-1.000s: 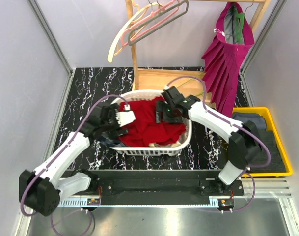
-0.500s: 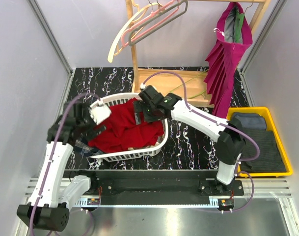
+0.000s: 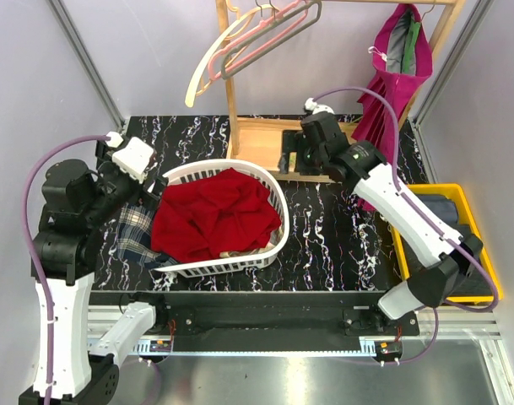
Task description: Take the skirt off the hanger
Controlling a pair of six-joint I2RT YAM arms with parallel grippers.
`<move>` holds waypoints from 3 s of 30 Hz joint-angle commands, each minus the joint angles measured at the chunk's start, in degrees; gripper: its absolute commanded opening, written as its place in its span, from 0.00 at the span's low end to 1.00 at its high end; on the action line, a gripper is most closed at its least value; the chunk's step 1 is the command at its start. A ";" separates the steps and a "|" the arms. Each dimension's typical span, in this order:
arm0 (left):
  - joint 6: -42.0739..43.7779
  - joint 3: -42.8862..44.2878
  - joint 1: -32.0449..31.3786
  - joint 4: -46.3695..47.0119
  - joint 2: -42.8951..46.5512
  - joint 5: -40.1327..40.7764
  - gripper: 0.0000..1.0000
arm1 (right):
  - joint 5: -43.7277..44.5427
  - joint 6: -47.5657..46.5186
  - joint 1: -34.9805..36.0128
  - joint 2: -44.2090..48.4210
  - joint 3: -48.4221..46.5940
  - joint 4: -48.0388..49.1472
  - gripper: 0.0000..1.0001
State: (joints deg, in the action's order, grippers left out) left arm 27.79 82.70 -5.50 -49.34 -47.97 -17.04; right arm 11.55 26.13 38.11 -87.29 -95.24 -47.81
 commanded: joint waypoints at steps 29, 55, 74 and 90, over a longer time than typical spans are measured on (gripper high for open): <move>-5.12 -6.93 0.22 5.40 4.37 -5.46 0.99 | 11.65 15.27 -18.42 -53.86 -41.78 -0.26 0.66; -6.34 -11.59 0.22 7.42 6.30 -5.46 0.99 | 8.94 15.79 -21.32 -64.50 -49.95 3.86 0.60; -5.73 -13.09 0.22 8.56 7.36 -3.53 0.99 | 5.50 16.41 -22.90 -64.50 -47.93 6.77 0.07; -7.23 -9.22 0.14 7.86 9.99 -11.34 0.99 | -8.38 13.86 -17.55 -32.45 -32.56 22.41 0.00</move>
State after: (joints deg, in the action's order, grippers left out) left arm 21.74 70.91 -5.50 -43.70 -39.05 -23.46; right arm 9.56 43.55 15.66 -139.46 -129.54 -36.49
